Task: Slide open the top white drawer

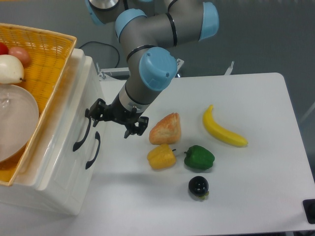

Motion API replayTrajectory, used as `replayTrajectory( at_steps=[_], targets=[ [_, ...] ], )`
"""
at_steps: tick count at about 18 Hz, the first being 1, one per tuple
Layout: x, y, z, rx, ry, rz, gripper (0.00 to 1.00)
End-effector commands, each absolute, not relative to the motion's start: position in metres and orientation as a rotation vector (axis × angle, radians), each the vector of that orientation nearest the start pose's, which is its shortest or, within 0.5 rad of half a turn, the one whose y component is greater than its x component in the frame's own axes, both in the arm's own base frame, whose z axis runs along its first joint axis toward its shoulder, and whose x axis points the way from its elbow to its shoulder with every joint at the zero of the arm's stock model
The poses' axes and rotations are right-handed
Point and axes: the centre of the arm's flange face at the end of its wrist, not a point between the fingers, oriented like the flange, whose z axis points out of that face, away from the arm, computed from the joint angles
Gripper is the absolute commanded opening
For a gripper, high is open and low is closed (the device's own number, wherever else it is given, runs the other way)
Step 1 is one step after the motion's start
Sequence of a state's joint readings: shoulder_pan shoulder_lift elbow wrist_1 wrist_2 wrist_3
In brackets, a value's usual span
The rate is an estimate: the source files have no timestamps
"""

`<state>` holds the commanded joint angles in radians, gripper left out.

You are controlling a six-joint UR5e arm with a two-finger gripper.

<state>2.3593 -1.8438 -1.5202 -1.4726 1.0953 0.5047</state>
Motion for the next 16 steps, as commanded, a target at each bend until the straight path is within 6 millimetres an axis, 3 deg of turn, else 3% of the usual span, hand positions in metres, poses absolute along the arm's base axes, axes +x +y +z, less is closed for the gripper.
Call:
replayTrajectory(
  at_steps=[16],
  targets=[
    [-0.277, 0.549, 0.377, -2.864, -0.42, -0.68, 1.0]
  ],
)
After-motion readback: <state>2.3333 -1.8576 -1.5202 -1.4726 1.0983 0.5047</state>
